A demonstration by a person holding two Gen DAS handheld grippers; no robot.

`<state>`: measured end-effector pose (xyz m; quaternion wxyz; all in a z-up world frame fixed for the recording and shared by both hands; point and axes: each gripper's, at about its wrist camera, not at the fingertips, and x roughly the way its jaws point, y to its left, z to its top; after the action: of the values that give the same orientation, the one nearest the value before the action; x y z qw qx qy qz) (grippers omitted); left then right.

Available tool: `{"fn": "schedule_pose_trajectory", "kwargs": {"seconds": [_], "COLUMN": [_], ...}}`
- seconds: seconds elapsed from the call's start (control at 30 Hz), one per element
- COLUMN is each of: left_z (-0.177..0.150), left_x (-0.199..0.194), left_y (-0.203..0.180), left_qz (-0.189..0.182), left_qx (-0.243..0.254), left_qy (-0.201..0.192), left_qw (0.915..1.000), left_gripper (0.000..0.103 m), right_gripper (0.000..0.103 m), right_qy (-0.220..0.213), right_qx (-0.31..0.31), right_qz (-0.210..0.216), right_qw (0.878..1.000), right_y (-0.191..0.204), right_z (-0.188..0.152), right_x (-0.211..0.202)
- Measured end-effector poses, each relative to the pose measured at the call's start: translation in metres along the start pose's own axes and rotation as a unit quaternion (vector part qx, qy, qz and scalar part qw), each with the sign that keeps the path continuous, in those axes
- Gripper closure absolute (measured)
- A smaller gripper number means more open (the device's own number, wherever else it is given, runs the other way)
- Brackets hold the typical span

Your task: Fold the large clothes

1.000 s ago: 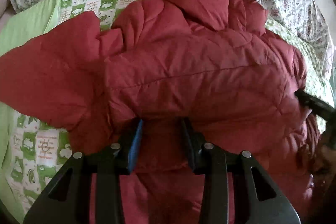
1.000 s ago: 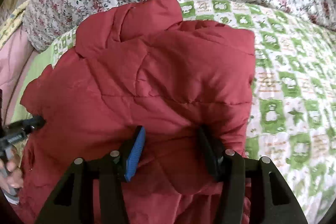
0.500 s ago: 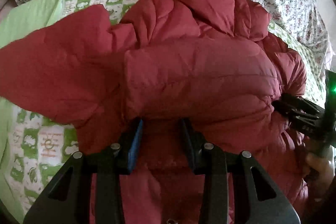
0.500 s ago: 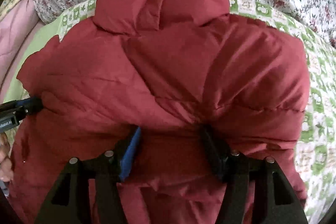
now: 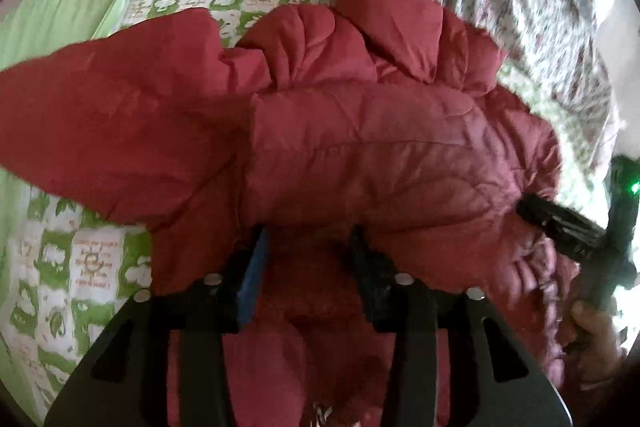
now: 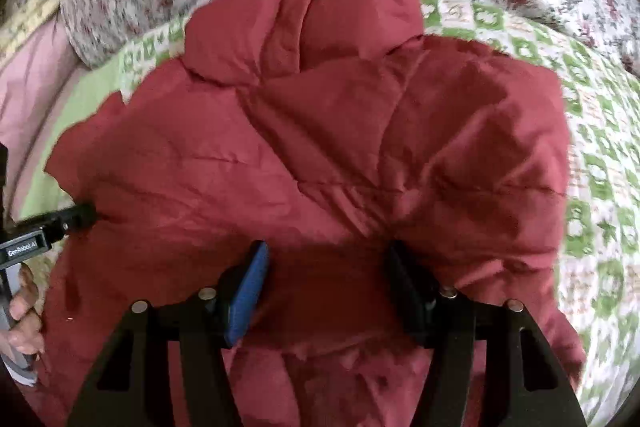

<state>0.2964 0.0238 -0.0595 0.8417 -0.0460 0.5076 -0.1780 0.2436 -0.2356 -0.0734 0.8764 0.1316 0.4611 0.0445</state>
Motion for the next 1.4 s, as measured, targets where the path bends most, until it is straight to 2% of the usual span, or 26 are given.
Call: {"fn": "schedule_pose_trajectory", "kwargs": {"seconds": [0.07,0.1,0.17,0.63,0.8,1.1,1.27,1.33,1.4], "left_z": [-0.003,-0.004,-0.008,-0.014,-0.012,0.011,0.024,0.027,0.028], "left_x": [-0.009,-0.013,-0.018,-0.04,-0.043,-0.055,-0.053,-0.048,-0.043], "left_y": [0.008,0.012,0.023,0.1,0.132,0.222,0.28,0.299,0.317], "left_qz": [-0.008,-0.004,0.004,0.005,0.039,0.082,0.113,0.11,0.089], "left_qx": [-0.016,-0.023,-0.037,-0.137,-0.164,-0.251,-0.307,-0.326,-0.35], "left_qy": [-0.003,-0.004,-0.011,-0.032,-0.038,-0.076,-0.086,-0.086,-0.09], "left_qw": [0.9998,0.9997,0.9993,0.99,0.985,0.9616,0.9411,0.9349,0.9281], "left_gripper": [0.057,0.047,0.042,0.042,0.042,0.042,0.042,0.042,0.042], "right_gripper": [0.04,0.04,0.04,0.04,0.04,0.04,0.04,0.04,0.04], "right_qy": [-0.007,-0.008,-0.007,0.002,-0.011,-0.033,-0.036,-0.035,-0.032], "right_qx": [0.001,0.001,0.001,-0.01,-0.004,-0.012,-0.013,-0.015,-0.016], "right_qz": [0.003,0.005,0.011,0.041,0.052,0.065,0.063,0.059,0.059], "right_qw": [1.0,1.0,1.0,0.999,0.999,0.997,0.997,0.998,0.998], "right_y": [0.0,0.001,0.002,0.018,0.02,0.029,0.032,0.033,0.035], "right_z": [-0.002,-0.003,-0.006,-0.028,-0.036,-0.055,-0.067,-0.072,-0.075], "right_x": [-0.012,-0.015,-0.022,-0.048,-0.064,-0.096,-0.109,-0.111,-0.112]}}
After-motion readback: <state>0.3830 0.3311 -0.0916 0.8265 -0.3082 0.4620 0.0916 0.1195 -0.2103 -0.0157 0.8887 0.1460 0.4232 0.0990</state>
